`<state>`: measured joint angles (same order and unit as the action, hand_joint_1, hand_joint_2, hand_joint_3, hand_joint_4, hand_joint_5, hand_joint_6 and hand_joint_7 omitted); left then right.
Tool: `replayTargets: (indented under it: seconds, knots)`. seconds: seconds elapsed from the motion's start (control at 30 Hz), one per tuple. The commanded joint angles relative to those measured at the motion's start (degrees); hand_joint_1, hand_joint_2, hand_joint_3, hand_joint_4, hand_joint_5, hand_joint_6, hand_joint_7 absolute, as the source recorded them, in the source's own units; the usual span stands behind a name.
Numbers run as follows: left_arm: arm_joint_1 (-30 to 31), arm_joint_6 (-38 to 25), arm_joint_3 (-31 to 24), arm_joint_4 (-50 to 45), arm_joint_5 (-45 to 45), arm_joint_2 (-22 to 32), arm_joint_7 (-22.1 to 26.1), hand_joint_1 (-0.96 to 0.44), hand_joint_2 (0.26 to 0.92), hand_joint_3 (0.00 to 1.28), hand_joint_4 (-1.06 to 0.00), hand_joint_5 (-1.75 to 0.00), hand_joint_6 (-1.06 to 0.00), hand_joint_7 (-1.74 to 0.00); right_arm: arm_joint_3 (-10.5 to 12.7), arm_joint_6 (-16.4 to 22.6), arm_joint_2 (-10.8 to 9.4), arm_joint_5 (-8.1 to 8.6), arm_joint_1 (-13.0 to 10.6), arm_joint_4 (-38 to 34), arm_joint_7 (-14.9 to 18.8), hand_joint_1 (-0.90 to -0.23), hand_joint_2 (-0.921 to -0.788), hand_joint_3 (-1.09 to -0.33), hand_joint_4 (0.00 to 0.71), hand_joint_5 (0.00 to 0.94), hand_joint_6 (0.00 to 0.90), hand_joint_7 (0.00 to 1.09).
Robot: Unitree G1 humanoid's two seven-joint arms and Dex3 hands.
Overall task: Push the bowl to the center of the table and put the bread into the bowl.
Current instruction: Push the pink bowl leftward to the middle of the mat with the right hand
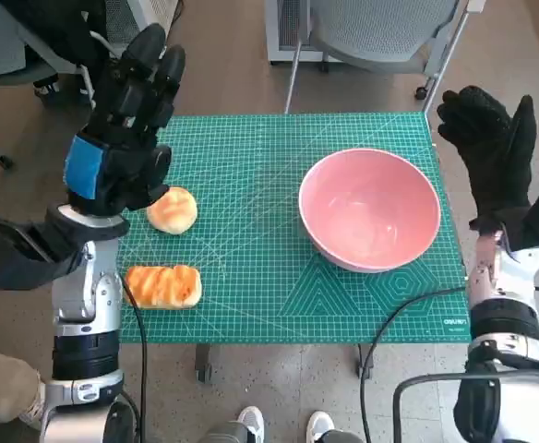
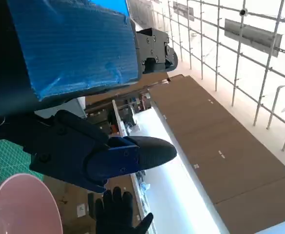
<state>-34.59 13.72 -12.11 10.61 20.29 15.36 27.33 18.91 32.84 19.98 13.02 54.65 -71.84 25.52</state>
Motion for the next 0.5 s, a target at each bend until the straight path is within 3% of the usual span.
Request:
replayTargets:
  seconds: [0.03,0.5]
  knots:
    - [0.71,-0.36,-0.07,-1.0,0.08,0.57,0.0,-0.64,0.921,0.58,-0.03,-0.01,0.0,-0.32,0.28,-1.65,-0.29,-0.51,-2.11,-1.35,-0.09,-0.666,-0.921,-0.832,0.254,0.003,0.313,0.03]
    - [0.95,-0.78,-0.21,-1.43,0.29,0.72,0.08,-0.64,0.921,0.59,-0.03,-0.01,0.0,-0.31,0.17,-2.42,-0.4,-1.1,-2.8,-1.74,-1.16,-0.657,-0.921,-0.836,0.272,0.009,0.328,0.04]
